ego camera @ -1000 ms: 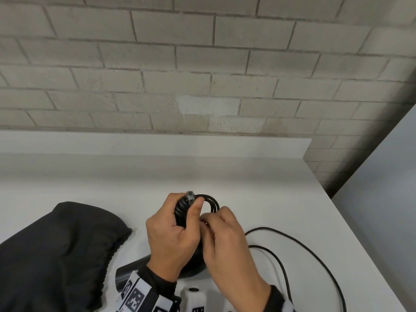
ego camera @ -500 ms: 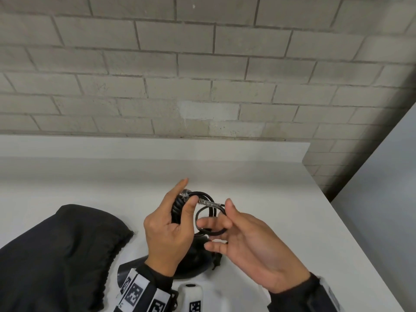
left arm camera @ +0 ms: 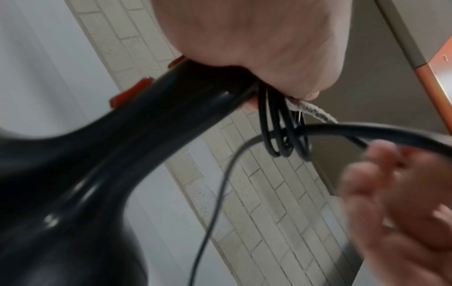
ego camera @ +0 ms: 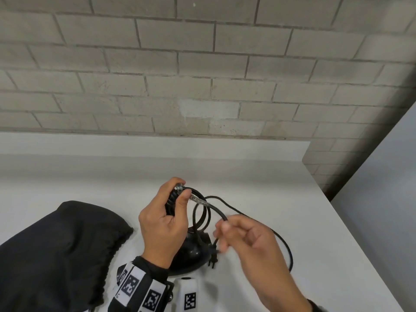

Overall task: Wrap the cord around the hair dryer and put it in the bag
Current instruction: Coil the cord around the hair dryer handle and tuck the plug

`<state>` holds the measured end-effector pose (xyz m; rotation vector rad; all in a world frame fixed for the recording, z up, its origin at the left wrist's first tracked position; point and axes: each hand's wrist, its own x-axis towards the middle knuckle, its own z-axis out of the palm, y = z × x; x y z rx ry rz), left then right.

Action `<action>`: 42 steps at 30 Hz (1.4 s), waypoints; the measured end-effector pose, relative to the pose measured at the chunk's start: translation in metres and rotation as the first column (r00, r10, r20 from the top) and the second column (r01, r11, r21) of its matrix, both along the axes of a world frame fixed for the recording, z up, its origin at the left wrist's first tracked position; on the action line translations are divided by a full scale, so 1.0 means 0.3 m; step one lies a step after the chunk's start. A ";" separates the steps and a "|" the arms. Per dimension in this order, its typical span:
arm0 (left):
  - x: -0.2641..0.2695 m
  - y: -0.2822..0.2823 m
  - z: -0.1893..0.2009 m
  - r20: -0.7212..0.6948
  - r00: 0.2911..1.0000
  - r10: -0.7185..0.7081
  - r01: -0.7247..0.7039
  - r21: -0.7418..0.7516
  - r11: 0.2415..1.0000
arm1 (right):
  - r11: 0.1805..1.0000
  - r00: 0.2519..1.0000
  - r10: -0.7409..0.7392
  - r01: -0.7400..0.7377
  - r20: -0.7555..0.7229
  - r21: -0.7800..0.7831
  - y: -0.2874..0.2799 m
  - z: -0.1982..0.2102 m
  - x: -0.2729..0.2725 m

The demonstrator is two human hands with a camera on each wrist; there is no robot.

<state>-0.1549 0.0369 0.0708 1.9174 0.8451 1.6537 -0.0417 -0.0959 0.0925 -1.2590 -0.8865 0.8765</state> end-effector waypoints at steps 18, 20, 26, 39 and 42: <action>0.002 0.011 -0.012 -0.017 0.997 -0.069 0.069 0.027 0.997 | 0.951 0.898 0.303 -0.305 -0.320 0.044 -0.231 -0.224 0.182; 0.003 0.009 -0.010 -0.021 0.997 -0.079 0.080 0.038 0.996 | 0.965 0.982 0.164 -0.179 -0.089 -0.193 -0.278 -0.199 0.243; -0.005 0.033 -0.009 -0.005 0.998 -0.062 0.062 0.011 0.998 | 0.894 0.946 -0.263 0.313 0.191 -0.321 -0.331 -0.163 0.354; 0.000 0.037 -0.014 -0.002 1.000 0.006 -0.006 -0.016 1.000 | 0.802 0.635 -0.478 0.597 0.608 0.007 -0.141 -0.174 0.160; 0.001 0.046 -0.008 0.000 1.000 0.027 -0.027 -0.019 0.999 | 0.946 0.790 -0.306 0.314 0.532 0.078 -0.056 -0.080 0.015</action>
